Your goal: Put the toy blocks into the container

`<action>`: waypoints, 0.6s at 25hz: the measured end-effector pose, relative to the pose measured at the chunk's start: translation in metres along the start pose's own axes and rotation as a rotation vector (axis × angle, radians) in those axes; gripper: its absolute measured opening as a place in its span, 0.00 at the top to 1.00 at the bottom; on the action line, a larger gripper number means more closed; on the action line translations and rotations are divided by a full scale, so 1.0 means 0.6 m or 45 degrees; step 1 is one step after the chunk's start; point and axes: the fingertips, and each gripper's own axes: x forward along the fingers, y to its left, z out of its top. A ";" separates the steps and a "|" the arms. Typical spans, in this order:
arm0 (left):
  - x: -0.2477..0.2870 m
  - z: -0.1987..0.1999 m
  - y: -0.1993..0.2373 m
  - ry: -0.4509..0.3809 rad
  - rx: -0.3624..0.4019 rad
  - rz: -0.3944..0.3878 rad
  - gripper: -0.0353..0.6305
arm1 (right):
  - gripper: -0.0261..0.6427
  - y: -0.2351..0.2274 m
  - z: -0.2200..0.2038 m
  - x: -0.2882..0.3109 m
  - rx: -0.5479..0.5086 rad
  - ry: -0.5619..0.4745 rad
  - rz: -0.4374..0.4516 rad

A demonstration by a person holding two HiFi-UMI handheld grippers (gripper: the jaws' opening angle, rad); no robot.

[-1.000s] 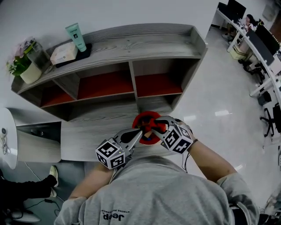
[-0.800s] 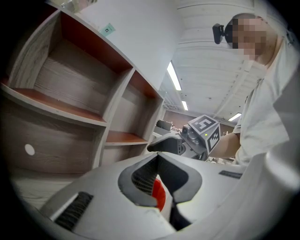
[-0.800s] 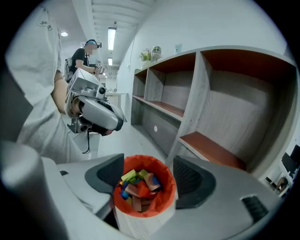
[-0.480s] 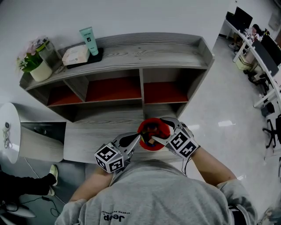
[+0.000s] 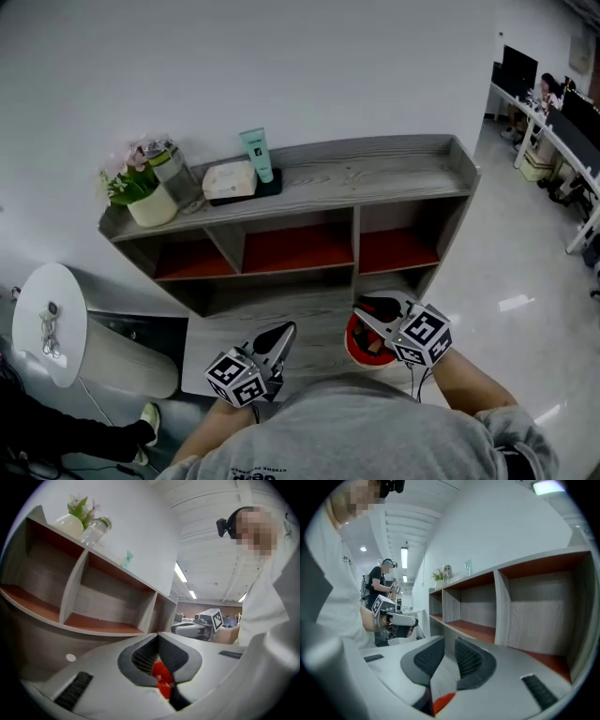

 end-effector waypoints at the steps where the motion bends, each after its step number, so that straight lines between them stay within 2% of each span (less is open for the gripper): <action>1: -0.019 0.008 0.017 -0.009 0.006 0.001 0.93 | 0.88 0.007 0.015 0.013 -0.005 -0.031 -0.020; 3: -0.058 0.020 0.051 -0.015 0.018 -0.004 0.93 | 0.98 0.023 0.044 0.041 0.002 -0.092 -0.051; 8: -0.160 0.046 0.132 -0.018 0.045 -0.017 0.93 | 0.95 0.073 0.104 0.115 0.081 -0.217 -0.058; 11: -0.209 0.057 0.178 -0.020 0.025 -0.011 0.93 | 0.95 0.092 0.116 0.161 0.083 -0.218 -0.072; 15: -0.245 0.064 0.221 -0.022 -0.007 0.005 0.93 | 0.95 0.121 0.120 0.201 0.099 -0.216 -0.015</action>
